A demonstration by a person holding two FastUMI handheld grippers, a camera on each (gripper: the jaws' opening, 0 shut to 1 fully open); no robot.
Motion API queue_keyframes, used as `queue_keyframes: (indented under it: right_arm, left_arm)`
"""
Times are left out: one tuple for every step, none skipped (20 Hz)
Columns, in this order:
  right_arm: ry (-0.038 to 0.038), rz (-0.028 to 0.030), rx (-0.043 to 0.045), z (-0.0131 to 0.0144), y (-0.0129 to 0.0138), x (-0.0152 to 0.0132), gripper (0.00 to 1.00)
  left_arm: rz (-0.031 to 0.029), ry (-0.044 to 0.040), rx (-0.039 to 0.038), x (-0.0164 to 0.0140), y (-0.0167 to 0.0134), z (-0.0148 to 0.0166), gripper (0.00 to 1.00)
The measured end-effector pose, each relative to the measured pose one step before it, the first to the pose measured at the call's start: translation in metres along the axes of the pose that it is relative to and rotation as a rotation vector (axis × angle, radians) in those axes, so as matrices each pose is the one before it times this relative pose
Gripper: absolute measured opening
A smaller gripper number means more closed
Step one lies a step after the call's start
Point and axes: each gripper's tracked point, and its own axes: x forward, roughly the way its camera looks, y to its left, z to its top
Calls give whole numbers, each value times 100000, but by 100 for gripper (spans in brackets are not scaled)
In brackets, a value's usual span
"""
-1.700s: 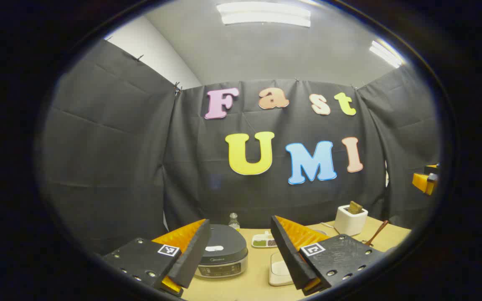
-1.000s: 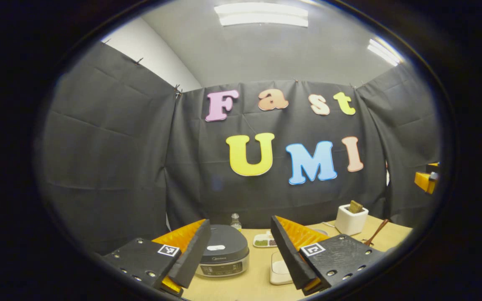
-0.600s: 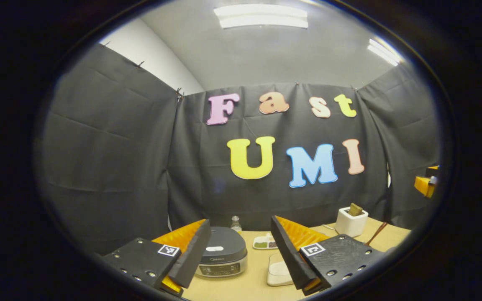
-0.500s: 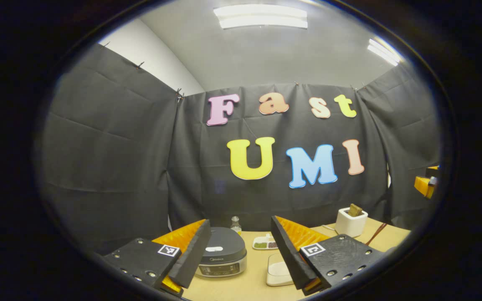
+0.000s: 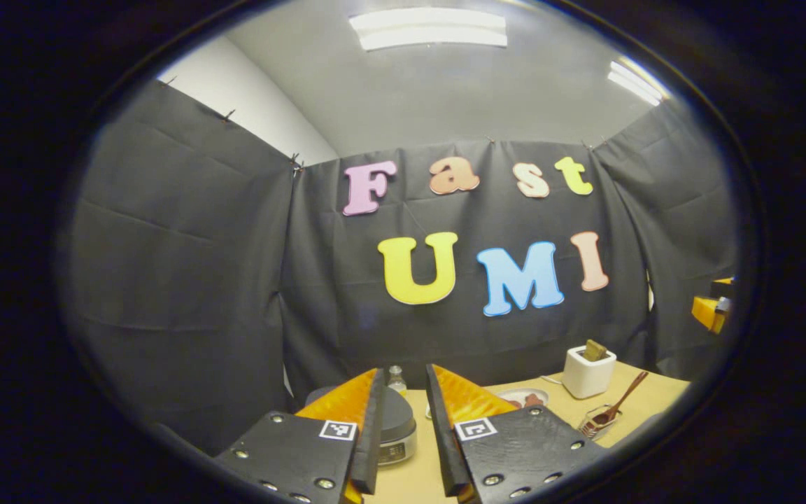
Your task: Close the left gripper, press the button to open the rice cooker; take a wooden spoon from the chopstick holder with the right hand, scoop a spoonful of rice and pour it into the rice cooker, then put the wooden spoon back into the chopstick holder.
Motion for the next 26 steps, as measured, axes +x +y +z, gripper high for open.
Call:
queue_keyframes:
  right_arm:
    - [-30, 378, -254, -46, 5, 0, 98]
    - [45, 323, -374, -15, -102, 1, 98]
    - [-94, 41, -193, -25, -183, 26, 98]
    - [-238, 263, 137, 44, -180, 19, 98]
    - [-235, 379, 153, -17, -67, -4, 97]
    - [-158, 260, 68, -53, -170, 69, 98]
    - [-149, 652, 110, -166, -36, -54, 98]
    - [157, 821, 94, -167, -38, 75, 98]
    - [261, 1151, 38, -247, -31, 58, 98]
    - [-214, 1130, -162, -35, 111, 82, 97]
    - [-356, 621, -553, -83, -44, 74, 97]
    - [431, 10, -745, -138, -55, 189, 98]
    - [762, 105, -107, -269, 72, 89, 97]
    - [-36, 43, 512, 130, 194, 81, 98]
    - [-359, -209, 407, 162, 165, 174, 98]
    - [40, -664, -195, -7, 149, 314, 98]
    - [379, -1282, -537, -224, 85, 280, 98]
    - [1095, -1638, -29, -145, 86, 218, 97]
    - [297, -1106, 808, 59, 436, 44, 97]
    - [-682, -827, 642, 295, 492, 121, 98]
    - [-243, -1061, -513, -41, 369, 182, 98]
    - [896, -1159, -1102, -229, 347, 290, 96]
    - [955, -739, -520, -250, 482, 77, 97]
    - [320, -650, 69, 61, 475, 129, 97]
    - [78, -732, 61, 88, 388, 123, 98]
    - [271, -658, -477, -29, 338, 213, 97]
  left_arm:
    - [304, 491, -726, 87, 49, -93, 39]
    - [628, 383, -848, 71, 424, -37, 39]
    - [-401, 891, -868, 55, -132, -333, 32]
    - [2044, 97, -146, -71, 465, 29, 27]
    - [2244, -406, 700, -135, 471, 102, 21]
    - [2114, -258, 806, 147, 444, 77, 16]
    - [122, -44, -110, 98, 69, 133, 2]
    - [-390, 49, -645, -236, -293, 20, 1]
    - [-278, 186, -863, 349, 206, -52, 1]
    - [199, 233, -292, 353, 341, -112, 0]
    - [1016, 278, 14, 616, 822, -156, 0]
    - [719, 491, -83, 729, 609, -146, 1]
    - [633, 1160, -350, 960, 590, -505, 1]
    - [87, 1041, -657, 923, 471, -282, 0]
    - [-495, 726, -640, 1021, 338, -411, 1]
    - [-613, 404, -432, 1116, 317, -257, 1]
    - [-888, 490, -135, 1133, 389, -447, 1]
    - [-928, 1262, -350, 1176, 379, -574, 1]
    - [-1258, 1663, -528, 1247, 202, -979, 1]
    - [-1577, 1594, -551, 1238, 59, -781, 1]
    - [-805, 1628, -291, 1281, 347, -924, 1]
    - [-908, 1949, -175, 1148, 309, -1020, 1]
    - [-891, 2014, -198, 1056, 275, -1119, 0]
    - [-802, 1967, 100, 1169, 172, -1053, 1]
    - [-685, 1969, 123, 1020, 348, -1096, 1]
    - [-558, 2283, 34, 1057, 221, -1163, 1]
